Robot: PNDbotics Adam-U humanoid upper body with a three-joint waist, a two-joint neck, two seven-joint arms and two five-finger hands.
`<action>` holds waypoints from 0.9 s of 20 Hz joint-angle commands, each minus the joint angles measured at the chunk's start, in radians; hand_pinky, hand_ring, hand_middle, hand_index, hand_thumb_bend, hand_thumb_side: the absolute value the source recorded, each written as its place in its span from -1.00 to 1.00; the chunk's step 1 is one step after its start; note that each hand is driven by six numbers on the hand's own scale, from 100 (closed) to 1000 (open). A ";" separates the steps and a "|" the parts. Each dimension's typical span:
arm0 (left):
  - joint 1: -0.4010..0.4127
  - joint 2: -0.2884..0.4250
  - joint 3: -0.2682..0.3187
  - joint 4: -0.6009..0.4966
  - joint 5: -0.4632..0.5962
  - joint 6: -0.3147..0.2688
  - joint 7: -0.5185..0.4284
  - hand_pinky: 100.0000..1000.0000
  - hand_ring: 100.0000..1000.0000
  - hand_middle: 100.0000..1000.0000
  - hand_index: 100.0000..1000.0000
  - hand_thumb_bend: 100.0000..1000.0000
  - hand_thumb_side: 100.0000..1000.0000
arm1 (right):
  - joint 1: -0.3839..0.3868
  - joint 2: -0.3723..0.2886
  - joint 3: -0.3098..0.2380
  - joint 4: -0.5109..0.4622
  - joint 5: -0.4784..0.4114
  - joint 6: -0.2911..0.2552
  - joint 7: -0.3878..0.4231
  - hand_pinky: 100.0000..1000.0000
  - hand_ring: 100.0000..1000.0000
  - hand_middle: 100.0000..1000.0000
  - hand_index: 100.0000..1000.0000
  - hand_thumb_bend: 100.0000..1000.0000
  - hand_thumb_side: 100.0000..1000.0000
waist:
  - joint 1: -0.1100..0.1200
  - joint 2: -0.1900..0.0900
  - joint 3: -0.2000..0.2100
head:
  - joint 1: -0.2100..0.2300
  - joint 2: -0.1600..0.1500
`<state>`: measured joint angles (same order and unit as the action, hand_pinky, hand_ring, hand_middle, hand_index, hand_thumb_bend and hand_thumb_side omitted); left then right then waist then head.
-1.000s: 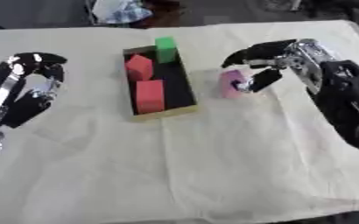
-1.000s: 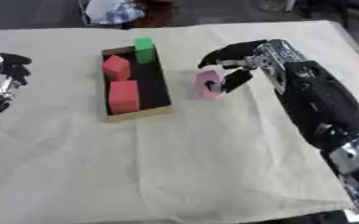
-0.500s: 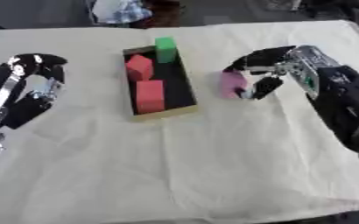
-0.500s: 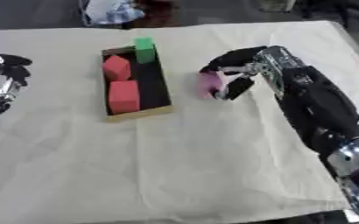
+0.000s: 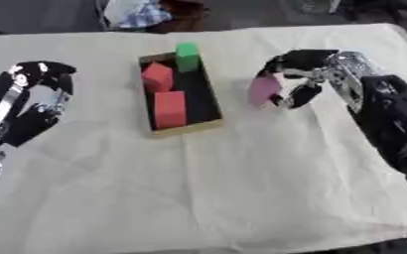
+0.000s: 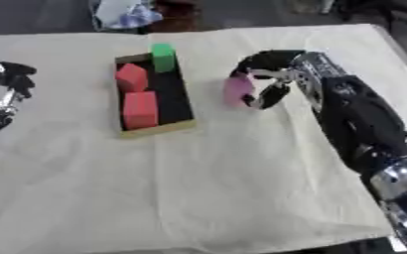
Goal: Pick up objects on the table and place them in the box.
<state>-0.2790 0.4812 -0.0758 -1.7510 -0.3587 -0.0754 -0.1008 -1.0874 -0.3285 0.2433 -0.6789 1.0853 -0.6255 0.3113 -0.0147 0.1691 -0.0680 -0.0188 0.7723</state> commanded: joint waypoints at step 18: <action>-0.010 -0.012 0.001 -0.017 0.011 -0.008 -0.018 0.36 -0.04 0.00 0.47 -1.00 0.50 | -0.070 0.220 -0.033 0.029 0.175 0.044 -0.002 0.63 0.66 0.64 0.98 -1.00 -0.50 | 0.008 -0.038 0.035 | -0.024 -0.002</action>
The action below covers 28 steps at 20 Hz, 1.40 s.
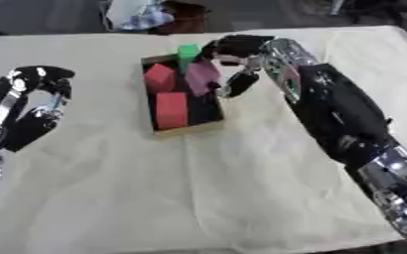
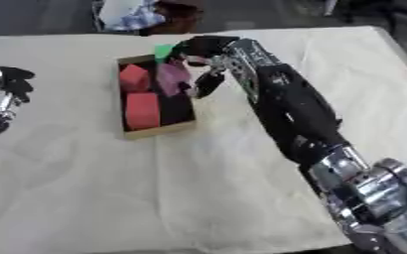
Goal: Pick up objects on the table and place them in the box.
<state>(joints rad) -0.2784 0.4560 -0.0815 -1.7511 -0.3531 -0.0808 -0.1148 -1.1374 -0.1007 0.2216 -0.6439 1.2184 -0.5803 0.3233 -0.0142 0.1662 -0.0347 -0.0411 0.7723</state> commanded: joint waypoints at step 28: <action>0.027 -0.050 0.019 -0.040 0.058 -0.029 0.037 0.35 -0.03 0.00 0.46 -1.00 0.52 | 0.419 -0.332 -0.188 -0.754 -0.687 0.195 -0.173 0.60 0.54 0.48 1.00 -1.00 -0.31 | -0.006 -0.021 -0.024 | 0.076 -0.002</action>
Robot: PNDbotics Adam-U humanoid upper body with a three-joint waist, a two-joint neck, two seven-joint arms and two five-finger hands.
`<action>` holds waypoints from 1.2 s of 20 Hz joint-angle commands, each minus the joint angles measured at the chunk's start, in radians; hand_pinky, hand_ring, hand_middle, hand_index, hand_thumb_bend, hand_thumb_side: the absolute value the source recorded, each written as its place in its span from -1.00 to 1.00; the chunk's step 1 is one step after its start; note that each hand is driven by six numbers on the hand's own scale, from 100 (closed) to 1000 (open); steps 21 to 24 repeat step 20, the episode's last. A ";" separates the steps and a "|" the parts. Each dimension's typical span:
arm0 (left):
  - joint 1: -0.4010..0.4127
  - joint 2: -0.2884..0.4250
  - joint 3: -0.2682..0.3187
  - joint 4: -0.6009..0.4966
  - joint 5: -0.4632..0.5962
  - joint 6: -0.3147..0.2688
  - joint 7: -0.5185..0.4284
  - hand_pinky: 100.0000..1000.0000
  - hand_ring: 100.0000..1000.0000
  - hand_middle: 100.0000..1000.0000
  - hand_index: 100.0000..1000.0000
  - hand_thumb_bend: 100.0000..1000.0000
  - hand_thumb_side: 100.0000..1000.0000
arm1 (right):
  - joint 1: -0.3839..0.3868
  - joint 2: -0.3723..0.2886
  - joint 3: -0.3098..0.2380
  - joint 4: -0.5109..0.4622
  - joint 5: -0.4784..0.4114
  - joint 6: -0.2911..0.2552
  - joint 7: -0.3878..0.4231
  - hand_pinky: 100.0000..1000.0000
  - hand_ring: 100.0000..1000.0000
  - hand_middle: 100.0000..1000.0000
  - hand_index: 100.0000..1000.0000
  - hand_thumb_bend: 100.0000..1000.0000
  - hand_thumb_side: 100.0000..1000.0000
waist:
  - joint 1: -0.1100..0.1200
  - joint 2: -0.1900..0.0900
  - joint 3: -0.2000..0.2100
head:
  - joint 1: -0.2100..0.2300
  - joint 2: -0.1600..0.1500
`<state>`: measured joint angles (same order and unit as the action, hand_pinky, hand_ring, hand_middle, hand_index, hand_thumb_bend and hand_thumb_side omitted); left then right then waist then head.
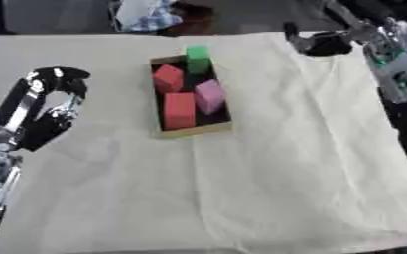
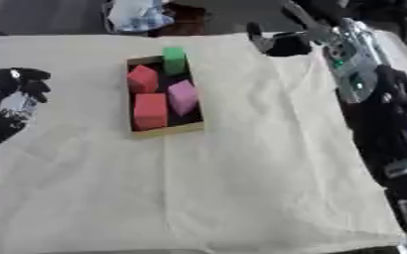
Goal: Pick up objects on the table and place them in the box.
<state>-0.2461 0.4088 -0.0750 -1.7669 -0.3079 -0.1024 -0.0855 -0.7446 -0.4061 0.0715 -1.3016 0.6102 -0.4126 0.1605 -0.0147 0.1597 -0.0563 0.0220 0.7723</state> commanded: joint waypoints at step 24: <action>0.046 -0.099 0.015 -0.046 0.067 -0.057 0.060 0.35 -0.02 0.00 0.43 -1.00 0.51 | 0.392 0.172 -0.131 -0.423 -0.342 0.139 -0.007 0.57 0.44 0.34 1.00 -1.00 -0.11 | 0.014 -0.010 -0.012 | 0.053 -0.002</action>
